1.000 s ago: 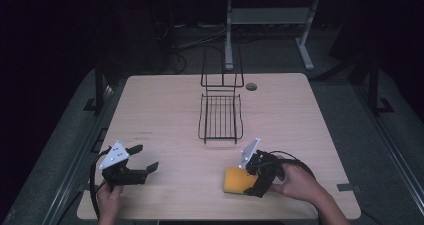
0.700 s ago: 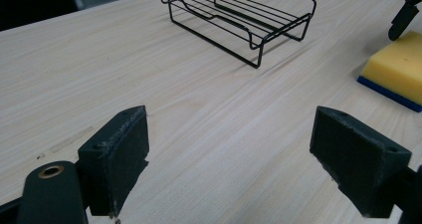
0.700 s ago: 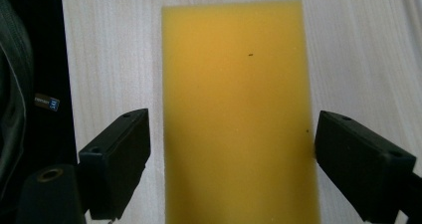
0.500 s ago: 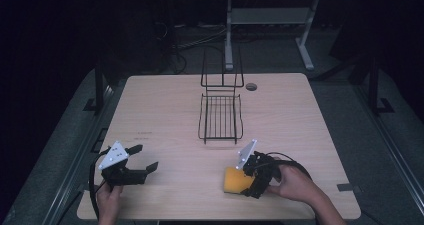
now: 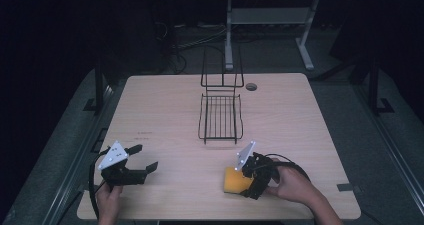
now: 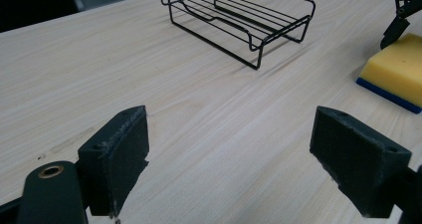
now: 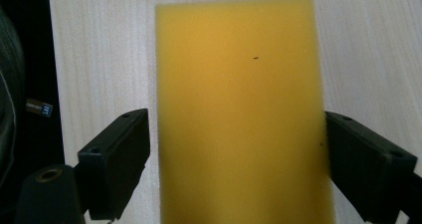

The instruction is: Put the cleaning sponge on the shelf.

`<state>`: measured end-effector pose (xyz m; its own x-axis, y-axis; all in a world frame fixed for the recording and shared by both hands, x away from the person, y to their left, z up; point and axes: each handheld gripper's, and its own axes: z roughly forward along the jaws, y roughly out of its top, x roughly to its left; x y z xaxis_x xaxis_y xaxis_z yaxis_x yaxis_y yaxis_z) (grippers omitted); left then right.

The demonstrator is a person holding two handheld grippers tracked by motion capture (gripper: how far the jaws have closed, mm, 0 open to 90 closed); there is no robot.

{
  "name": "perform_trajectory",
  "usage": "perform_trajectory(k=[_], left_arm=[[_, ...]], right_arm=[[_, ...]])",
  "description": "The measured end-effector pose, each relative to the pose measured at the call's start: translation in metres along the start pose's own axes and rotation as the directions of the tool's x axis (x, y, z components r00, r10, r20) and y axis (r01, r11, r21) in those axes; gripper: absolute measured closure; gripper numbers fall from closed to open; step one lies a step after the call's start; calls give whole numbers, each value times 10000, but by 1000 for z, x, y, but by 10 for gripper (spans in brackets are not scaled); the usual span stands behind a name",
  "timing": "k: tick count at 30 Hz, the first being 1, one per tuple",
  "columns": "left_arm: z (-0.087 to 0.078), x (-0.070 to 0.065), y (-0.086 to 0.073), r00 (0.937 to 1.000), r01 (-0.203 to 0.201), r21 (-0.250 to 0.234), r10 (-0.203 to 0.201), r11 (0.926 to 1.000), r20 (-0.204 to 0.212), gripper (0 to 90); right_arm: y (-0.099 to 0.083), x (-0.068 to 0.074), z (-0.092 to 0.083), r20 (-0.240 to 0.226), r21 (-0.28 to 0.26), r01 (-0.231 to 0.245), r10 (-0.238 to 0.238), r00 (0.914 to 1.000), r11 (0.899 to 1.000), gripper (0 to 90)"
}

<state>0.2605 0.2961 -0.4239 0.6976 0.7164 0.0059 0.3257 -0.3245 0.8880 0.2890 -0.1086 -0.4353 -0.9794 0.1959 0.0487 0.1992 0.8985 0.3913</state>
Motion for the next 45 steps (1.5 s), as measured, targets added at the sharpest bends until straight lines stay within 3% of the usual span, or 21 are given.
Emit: perform_trajectory(k=[27,45], left_arm=[[-1,1,0,10000,35,-76,-35,10000,40,150],[-2,1,0,10000,93,-99,-93,9999,29,150]], right_arm=[[-3,2,10,234,-2,61,-61,9997,10000,150],[-5,1,8,202,-126,118,-116,9997,9999,214]])
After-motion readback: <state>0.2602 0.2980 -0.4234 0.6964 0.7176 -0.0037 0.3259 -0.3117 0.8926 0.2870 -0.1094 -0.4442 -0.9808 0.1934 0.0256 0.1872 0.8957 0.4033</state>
